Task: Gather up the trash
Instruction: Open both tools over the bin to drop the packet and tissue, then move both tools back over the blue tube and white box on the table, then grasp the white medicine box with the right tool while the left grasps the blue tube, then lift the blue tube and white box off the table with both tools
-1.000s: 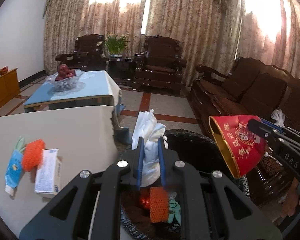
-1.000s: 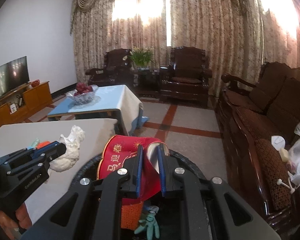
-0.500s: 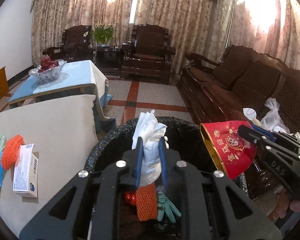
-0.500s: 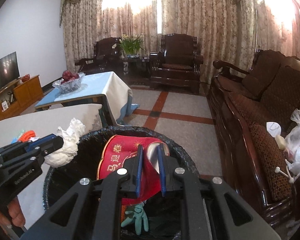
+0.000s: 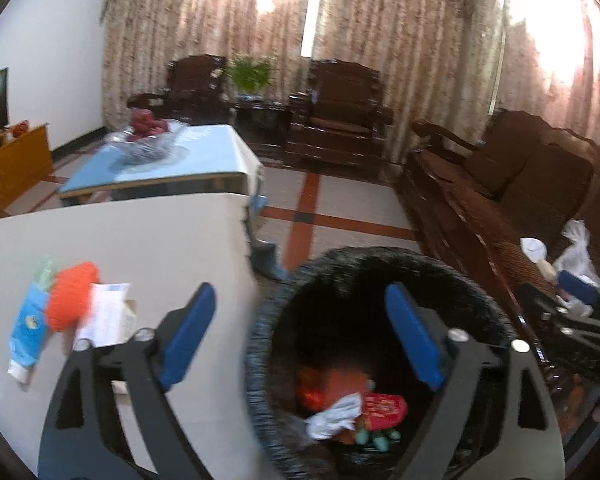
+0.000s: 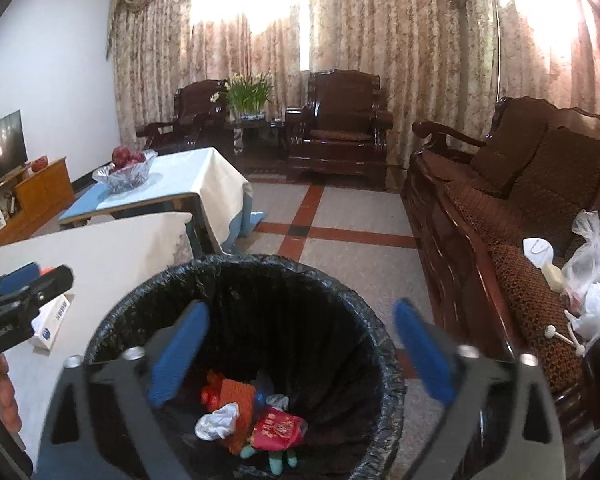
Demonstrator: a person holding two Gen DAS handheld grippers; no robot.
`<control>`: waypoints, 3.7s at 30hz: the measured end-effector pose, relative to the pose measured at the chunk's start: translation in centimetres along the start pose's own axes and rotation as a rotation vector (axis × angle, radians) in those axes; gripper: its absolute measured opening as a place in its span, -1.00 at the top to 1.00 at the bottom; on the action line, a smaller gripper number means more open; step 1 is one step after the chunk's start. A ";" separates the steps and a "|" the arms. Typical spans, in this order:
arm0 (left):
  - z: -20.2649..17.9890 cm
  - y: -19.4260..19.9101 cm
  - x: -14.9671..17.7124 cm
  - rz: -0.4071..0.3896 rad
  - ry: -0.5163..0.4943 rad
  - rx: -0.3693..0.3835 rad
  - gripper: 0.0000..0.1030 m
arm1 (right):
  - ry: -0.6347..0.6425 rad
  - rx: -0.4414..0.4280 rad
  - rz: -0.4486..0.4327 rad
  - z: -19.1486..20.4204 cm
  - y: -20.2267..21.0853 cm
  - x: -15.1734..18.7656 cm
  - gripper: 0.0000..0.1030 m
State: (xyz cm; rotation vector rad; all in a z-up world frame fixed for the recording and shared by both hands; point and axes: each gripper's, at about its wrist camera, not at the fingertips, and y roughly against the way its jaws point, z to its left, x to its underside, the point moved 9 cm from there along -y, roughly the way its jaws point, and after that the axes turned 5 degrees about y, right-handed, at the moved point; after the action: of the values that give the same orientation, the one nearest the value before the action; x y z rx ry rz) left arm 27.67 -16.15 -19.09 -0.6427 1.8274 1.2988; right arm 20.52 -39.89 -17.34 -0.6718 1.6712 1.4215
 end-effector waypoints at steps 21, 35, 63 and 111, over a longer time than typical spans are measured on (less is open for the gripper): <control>20.6 9.2 -0.2 -0.059 0.125 -0.340 -0.81 | 0.117 -0.288 -0.032 18.6 0.0 -1.6 -0.89; 29.4 11.0 2.2 -0.034 0.169 -0.444 -0.81 | 0.166 -0.400 0.000 30.8 -2.0 0.5 -0.89; 34.1 6.7 5.8 0.060 0.191 -0.441 -0.80 | 0.304 -0.326 0.163 35.7 -7.9 5.9 -0.86; 29.0 4.2 7.2 0.154 0.244 -0.371 0.57 | 0.259 -0.268 0.217 31.0 -8.1 3.9 -0.07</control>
State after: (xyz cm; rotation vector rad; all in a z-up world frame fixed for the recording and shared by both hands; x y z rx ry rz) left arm 29.31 12.79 -27.57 -0.9053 1.8712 1.7507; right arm 32.69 -11.22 -25.72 -0.8760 1.8119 1.7973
